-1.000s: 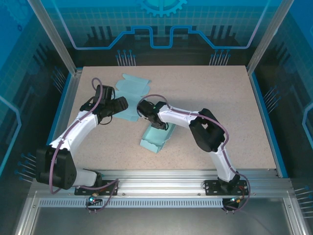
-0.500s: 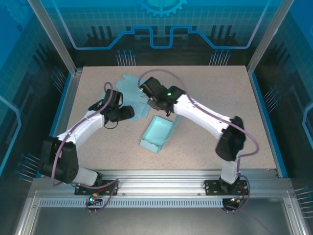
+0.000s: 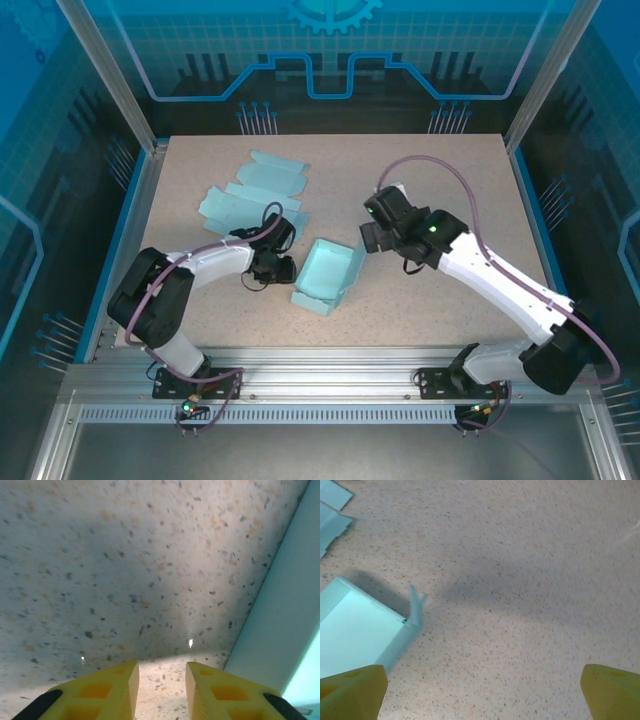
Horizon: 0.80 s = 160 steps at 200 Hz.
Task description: Fold the paper box
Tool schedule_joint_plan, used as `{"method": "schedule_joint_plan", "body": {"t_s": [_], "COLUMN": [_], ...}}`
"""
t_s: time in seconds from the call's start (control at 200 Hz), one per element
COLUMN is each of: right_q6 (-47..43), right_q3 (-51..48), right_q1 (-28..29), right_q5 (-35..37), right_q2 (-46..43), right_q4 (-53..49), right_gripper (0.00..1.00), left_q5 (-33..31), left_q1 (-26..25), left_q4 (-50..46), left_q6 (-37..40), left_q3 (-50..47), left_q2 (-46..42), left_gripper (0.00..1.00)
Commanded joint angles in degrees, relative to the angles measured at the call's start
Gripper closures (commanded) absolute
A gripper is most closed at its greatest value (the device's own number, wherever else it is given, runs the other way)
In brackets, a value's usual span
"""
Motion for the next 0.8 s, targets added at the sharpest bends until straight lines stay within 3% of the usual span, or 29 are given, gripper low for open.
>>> {"method": "schedule_joint_plan", "body": {"t_s": [0.0,0.33,0.505,0.66,0.795], "right_q6": [5.33,8.76,7.71,8.19,9.60], "right_q3": [-3.01,-7.13,-7.41,-9.05,-10.28], "right_q1": [-2.53,-8.21,-9.68,-10.15,-10.15], "right_q5": [-0.80,2.75,3.23,-0.16,-1.26], "right_q2": [-5.18,-15.24,-22.58,-26.13,-26.77], "right_q4": [1.32,-0.69,-3.17,-3.70,-3.80], "right_gripper": [0.00,0.00,0.00,0.00,0.00], "left_q5": [3.22,11.97,10.32,3.25,-0.03], "left_q1": [-3.08,-13.04,-14.79,-13.73,-13.10], "left_q4": [-1.25,12.17,10.42,1.04,3.86], "left_q6": [-2.83,-8.44,-6.55,0.59,13.52], "left_q3": [0.89,11.29,13.47,16.08,20.25], "left_q2": [2.31,11.70,9.14,5.39,6.00], "left_gripper": [0.70,0.68,0.65,0.57,0.44]}}
